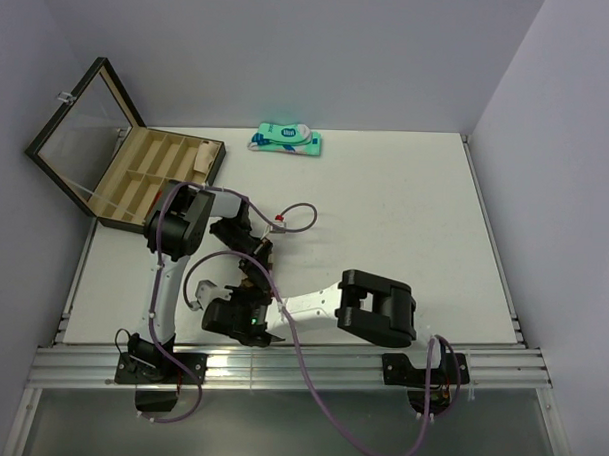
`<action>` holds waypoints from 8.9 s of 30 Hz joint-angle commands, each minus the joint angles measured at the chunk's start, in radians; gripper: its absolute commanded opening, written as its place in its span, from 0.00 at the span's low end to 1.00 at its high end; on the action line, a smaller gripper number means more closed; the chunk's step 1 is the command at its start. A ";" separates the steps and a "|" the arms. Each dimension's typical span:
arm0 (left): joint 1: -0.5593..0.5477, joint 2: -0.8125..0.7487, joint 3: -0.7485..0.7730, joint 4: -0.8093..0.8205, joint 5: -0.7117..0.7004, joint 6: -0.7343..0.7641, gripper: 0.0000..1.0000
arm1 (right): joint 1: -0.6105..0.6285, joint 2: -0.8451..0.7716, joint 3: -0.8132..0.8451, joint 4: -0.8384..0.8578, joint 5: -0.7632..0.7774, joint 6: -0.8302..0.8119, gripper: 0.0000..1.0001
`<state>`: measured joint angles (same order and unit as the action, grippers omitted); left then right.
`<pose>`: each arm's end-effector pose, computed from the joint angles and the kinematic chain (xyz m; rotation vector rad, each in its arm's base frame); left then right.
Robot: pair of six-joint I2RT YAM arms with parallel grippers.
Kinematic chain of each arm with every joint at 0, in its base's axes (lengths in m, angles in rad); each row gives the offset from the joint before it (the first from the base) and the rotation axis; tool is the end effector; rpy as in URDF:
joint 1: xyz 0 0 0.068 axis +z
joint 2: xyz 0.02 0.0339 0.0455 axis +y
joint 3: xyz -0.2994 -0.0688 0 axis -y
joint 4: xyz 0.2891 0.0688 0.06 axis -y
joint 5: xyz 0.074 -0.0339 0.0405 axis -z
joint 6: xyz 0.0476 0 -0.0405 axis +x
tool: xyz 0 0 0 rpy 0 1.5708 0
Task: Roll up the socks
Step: Roll the sock at the center of the board.
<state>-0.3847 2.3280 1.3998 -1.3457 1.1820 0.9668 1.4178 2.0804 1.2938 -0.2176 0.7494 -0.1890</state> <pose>0.3426 -0.1862 0.0654 -0.9853 -2.1235 1.7004 0.1038 0.4607 0.1207 -1.4371 1.7433 -0.3446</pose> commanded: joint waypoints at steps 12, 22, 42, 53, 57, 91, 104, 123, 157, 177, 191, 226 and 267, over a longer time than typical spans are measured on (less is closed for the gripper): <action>-0.016 -0.081 -0.007 0.065 -0.131 -0.025 0.31 | -0.059 0.041 -0.016 -0.123 -0.030 0.010 0.07; -0.014 -0.163 -0.001 0.210 -0.165 -0.167 0.37 | -0.060 0.037 0.005 -0.192 -0.093 0.039 0.05; 0.033 -0.312 0.014 0.439 -0.349 -0.410 0.37 | -0.072 -0.003 0.047 -0.295 -0.206 0.072 0.04; 0.156 -0.459 -0.004 0.694 -0.436 -0.628 0.34 | -0.135 -0.057 0.136 -0.445 -0.491 0.100 0.04; 0.211 -0.476 0.070 0.665 -0.398 -0.662 0.34 | -0.201 -0.056 0.173 -0.499 -0.616 0.102 0.03; -0.195 -1.185 -0.620 0.948 -0.844 -0.327 0.44 | -0.684 0.354 0.564 -0.687 -1.648 0.088 0.24; -0.509 -1.237 -0.909 1.304 -1.111 -0.267 0.54 | -0.704 0.397 0.559 -0.663 -1.684 0.148 0.30; -0.542 -1.154 -0.987 1.481 -1.079 -0.189 0.60 | -0.734 0.397 0.519 -0.623 -1.691 0.177 0.31; -0.583 -0.969 -0.845 1.211 -0.974 -0.315 0.01 | -0.743 0.297 0.437 -0.505 -1.618 0.295 0.36; -0.390 -0.912 -0.705 1.036 -0.710 -0.375 0.00 | -0.836 -0.020 0.171 -0.125 -1.377 0.595 0.53; -0.235 -0.768 -0.546 0.898 -0.513 -0.398 0.00 | -0.907 -0.261 -0.085 0.030 -1.107 0.752 0.53; 0.116 -0.128 0.008 -0.024 -0.064 0.105 0.00 | -0.401 -0.702 -0.463 0.282 -0.561 0.281 0.55; 0.118 -0.058 0.007 -0.027 -0.208 -0.013 0.00 | -0.157 -0.247 -0.205 0.262 -0.283 0.042 0.67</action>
<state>-0.2680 2.2742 1.4212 -1.3926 1.0492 0.9215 1.2701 1.8133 1.0733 -0.0200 0.4618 -0.1383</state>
